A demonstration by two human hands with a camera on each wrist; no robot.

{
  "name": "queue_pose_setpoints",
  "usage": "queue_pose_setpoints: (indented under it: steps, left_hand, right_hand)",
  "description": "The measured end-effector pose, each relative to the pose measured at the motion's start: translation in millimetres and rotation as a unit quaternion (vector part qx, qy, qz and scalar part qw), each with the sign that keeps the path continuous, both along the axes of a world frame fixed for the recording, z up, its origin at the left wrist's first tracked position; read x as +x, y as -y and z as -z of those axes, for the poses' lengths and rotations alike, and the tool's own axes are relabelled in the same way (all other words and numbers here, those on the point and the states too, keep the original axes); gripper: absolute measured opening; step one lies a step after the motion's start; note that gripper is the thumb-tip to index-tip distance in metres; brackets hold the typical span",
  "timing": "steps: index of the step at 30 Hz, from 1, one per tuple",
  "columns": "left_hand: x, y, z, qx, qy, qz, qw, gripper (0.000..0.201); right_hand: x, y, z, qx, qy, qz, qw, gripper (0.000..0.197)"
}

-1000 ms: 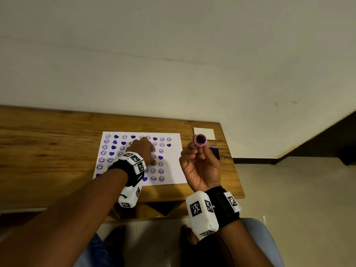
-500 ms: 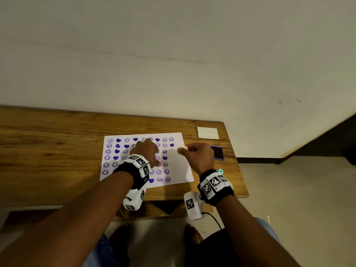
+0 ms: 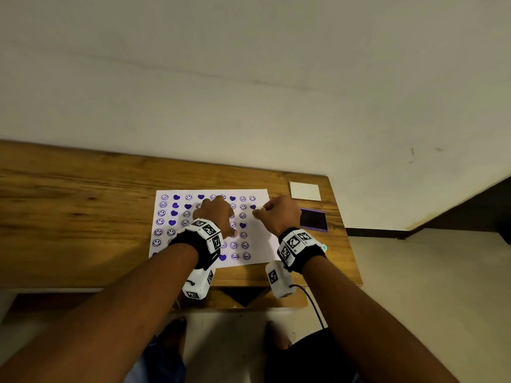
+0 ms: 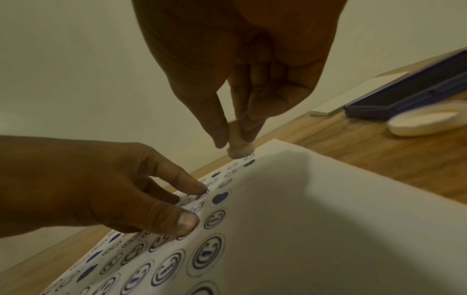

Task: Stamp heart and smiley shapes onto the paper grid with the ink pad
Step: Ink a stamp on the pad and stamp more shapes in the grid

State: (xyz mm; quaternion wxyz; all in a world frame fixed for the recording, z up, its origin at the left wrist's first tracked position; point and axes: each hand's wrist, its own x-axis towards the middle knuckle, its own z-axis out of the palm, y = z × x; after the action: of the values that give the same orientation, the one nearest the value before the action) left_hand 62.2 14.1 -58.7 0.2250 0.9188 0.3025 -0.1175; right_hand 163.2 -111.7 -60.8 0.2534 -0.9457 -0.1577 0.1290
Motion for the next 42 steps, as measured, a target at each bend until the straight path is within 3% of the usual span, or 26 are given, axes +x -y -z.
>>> queue_pose_setpoints:
  steps: [42]
  left_hand:
    - [-2,0,-6,-0.004,-0.009,-0.001,1.000,0.060]
  right_hand:
    - [5,-14,4,-0.035,0.014,-0.025,0.999,0.025]
